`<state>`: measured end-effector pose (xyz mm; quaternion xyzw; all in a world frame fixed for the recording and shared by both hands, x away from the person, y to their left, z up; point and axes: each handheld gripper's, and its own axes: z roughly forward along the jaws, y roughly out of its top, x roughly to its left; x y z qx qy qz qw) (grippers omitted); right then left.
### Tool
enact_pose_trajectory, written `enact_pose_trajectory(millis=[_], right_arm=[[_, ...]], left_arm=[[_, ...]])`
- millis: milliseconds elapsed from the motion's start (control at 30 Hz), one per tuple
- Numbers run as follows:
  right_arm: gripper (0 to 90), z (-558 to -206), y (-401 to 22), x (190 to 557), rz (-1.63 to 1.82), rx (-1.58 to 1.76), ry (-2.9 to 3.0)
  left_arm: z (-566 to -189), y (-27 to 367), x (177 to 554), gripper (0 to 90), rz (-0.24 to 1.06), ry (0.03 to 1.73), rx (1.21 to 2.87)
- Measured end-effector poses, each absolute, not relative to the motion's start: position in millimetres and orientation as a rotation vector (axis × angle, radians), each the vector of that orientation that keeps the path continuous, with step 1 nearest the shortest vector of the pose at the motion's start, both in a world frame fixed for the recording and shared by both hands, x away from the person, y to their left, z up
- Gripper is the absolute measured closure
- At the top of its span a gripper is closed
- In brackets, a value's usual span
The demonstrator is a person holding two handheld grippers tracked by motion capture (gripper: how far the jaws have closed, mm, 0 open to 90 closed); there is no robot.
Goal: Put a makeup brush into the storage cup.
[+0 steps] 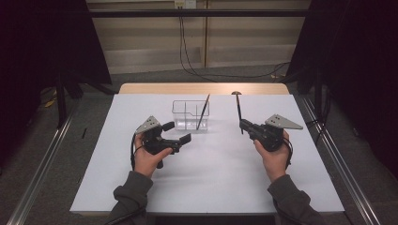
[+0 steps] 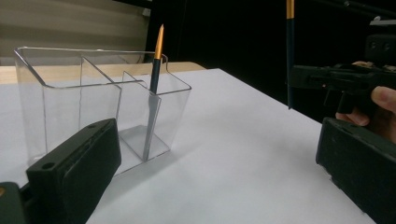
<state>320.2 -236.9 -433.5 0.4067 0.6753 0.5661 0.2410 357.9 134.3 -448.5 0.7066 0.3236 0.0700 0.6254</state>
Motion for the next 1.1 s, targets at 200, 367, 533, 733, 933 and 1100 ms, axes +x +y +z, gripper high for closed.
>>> enact_pose_trajectory(millis=[200,367,533,733,933,1100], right_arm=[[85.5,-434.3,-234.7,319.8,1.552,1.105,1.855],[85.5,-433.5,-232.2,319.4,1.556,1.089,1.862],[85.6,-434.7,-231.4,319.4,1.571,1.087,1.866],[85.5,-434.2,-230.9,318.9,1.57,1.085,1.873],[85.5,-434.2,-230.2,318.9,1.583,1.078,1.876],[85.5,-434.5,-229.9,318.9,1.585,1.072,1.88]], left_arm=[[-444.6,123.5,360.6,2.6,0.152,0.732,1.602],[-440.3,114.0,364.1,3.3,0.146,0.708,1.598],[-436.1,107.4,366.3,3.6,0.139,0.694,1.595],[-432.8,100.9,368.3,4.5,0.139,0.682,1.604],[-429.7,94.7,372.1,5.1,0.127,0.667,1.61],[-427.0,88.8,374.6,7.1,0.124,0.658,1.612]])
